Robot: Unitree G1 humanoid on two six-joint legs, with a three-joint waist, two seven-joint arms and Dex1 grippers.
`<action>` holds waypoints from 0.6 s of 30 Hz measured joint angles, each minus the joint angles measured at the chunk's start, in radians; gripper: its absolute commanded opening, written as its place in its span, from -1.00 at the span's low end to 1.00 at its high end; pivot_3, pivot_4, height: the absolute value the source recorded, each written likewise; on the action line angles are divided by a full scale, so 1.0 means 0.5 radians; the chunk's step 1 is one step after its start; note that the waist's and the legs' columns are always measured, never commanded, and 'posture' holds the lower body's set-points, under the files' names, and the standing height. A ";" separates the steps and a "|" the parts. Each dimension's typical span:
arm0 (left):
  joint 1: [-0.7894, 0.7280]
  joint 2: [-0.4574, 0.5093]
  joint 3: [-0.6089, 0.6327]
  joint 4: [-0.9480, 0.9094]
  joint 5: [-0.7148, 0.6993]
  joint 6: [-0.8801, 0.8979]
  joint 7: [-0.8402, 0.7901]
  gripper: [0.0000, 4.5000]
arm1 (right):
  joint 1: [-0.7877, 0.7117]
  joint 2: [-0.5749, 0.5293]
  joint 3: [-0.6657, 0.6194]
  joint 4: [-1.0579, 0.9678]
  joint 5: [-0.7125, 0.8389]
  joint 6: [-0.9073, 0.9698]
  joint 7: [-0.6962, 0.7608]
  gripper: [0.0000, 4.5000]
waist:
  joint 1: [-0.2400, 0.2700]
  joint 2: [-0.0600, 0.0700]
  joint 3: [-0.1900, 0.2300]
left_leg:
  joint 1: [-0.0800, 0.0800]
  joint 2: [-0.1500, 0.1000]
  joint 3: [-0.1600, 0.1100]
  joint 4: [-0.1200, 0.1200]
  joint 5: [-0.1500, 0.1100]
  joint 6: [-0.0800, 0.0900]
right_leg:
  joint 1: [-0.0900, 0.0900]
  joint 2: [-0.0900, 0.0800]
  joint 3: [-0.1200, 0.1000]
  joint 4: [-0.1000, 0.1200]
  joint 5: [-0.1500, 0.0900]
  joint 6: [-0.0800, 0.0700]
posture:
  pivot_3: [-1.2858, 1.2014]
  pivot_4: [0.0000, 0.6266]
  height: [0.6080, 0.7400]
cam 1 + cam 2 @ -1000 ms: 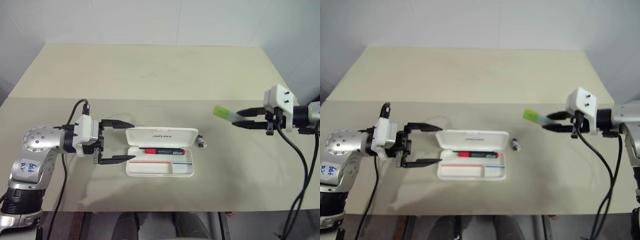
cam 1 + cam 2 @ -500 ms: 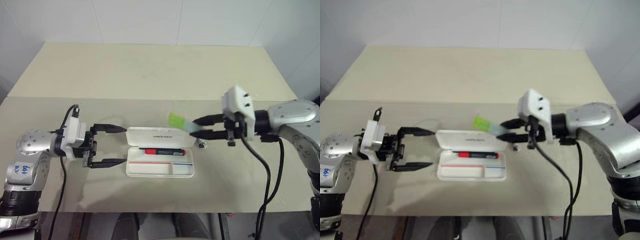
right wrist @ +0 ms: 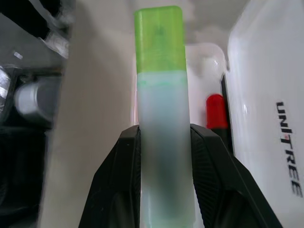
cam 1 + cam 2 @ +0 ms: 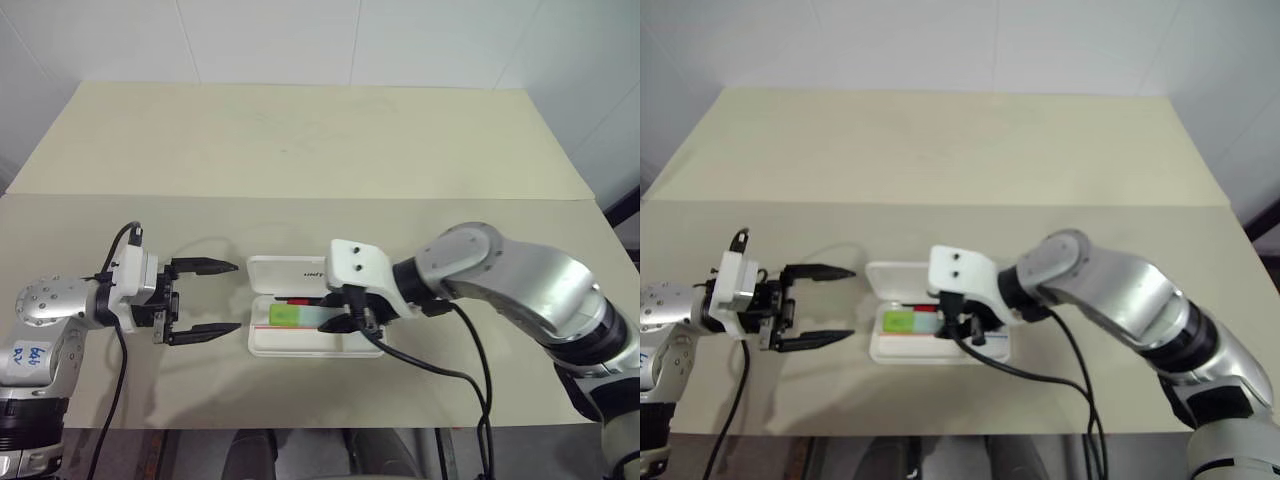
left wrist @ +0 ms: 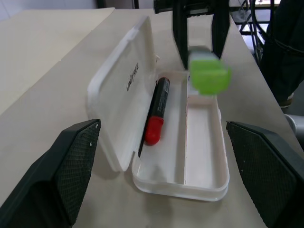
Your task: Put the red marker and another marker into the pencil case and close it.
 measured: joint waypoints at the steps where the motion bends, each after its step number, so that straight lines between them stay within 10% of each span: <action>1: 0.018 0.000 0.002 -0.004 0.000 0.000 0.010 1.00 | -0.028 0.022 0.049 0.026 -0.024 0.031 -0.019 -0.51 | -0.002 0.000 0.000 | -0.003 0.000 -0.001 0.000 0.000 0.000 | -0.002 0.000 -0.001 0.000 0.000 0.000 | 0.03 -0.52 1.00; 18: 0.105 0.001 0.052 -0.098 0.001 0.001 0.130 1.00 | -0.255 0.431 0.199 0.196 -0.001 0.480 -0.131 -0.51 | -0.046 -0.001 -0.001 | -0.014 0.000 -0.004 0.003 0.000 0.000 | -0.009 0.000 -0.005 0.001 0.000 0.000 | 0.03 -0.52 1.00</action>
